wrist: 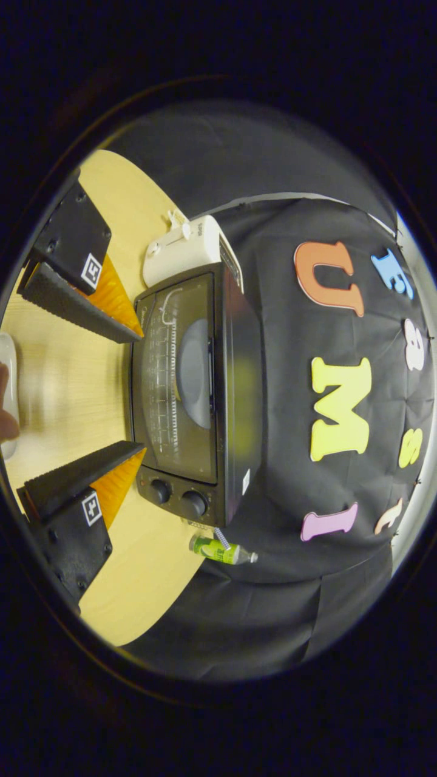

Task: Open the toaster oven, put the food inside, and close the toaster oven door.

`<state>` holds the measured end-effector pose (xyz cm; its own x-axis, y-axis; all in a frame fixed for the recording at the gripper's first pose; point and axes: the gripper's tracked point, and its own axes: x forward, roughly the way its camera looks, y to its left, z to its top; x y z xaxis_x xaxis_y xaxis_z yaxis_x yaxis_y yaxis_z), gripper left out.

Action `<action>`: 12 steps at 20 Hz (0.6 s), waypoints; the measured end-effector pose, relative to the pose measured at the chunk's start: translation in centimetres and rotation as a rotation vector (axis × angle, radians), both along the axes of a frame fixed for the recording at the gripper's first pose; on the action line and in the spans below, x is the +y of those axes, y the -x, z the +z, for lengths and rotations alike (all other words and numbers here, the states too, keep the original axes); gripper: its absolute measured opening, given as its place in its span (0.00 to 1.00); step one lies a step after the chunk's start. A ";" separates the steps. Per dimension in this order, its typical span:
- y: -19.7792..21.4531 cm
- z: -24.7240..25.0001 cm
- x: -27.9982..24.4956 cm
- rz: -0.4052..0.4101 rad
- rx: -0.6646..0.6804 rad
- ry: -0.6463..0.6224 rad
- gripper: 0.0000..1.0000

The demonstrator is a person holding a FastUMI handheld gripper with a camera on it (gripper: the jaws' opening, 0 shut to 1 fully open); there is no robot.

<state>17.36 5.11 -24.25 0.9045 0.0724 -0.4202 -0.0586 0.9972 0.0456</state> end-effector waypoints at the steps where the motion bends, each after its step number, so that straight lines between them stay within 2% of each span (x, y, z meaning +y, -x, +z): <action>1: 0.6 1.2 0.0 0.002 -0.023 0.002 1.00; 7: 7.1 10.7 -0.7 0.030 -0.170 0.058 1.00; 12: 13.1 17.7 -2.2 0.004 -0.261 0.070 1.00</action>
